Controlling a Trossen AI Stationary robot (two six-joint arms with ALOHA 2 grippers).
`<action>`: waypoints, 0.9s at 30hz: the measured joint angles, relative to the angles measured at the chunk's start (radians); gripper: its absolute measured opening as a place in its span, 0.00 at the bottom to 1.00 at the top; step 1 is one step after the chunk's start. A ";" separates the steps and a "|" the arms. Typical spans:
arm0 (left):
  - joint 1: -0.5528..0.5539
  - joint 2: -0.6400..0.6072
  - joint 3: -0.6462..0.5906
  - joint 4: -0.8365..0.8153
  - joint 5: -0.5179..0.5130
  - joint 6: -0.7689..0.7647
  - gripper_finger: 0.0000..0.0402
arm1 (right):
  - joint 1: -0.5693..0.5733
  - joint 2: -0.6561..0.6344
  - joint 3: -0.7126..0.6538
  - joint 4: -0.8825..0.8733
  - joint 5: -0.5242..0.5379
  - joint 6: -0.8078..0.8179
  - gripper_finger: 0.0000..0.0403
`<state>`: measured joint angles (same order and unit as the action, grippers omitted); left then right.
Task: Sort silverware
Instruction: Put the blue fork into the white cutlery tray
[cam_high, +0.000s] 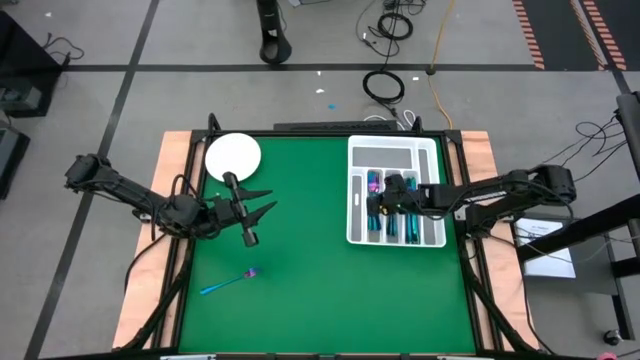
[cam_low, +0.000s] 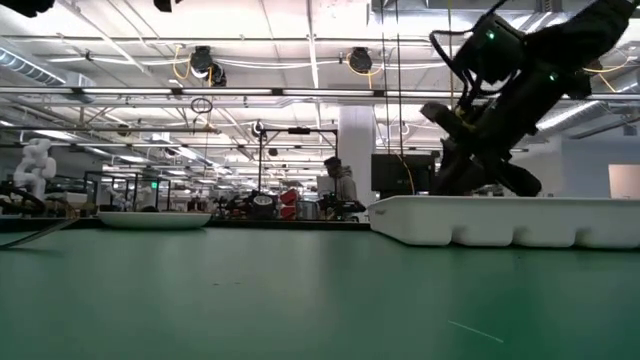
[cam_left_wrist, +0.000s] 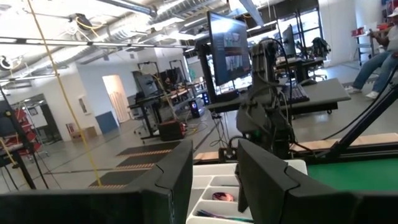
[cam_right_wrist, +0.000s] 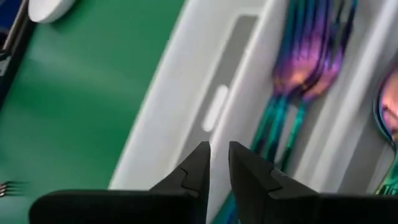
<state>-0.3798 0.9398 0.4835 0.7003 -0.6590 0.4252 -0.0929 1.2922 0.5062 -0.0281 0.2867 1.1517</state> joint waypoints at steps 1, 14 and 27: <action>0.000 -0.001 0.000 -0.002 0.000 0.000 0.32 | 0.000 -0.007 0.019 -0.027 0.000 -0.011 0.12; -0.029 -0.007 0.013 -0.076 0.093 0.000 0.32 | 0.064 -0.040 0.329 -0.391 0.115 -0.160 0.12; -0.042 -0.007 0.059 -0.243 0.320 -0.029 0.32 | 0.281 0.021 0.359 -0.168 0.266 -0.190 0.12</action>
<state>-0.4221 0.9325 0.5426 0.4576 -0.3393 0.3961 0.1881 1.3128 0.8650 -0.1957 0.5526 0.9620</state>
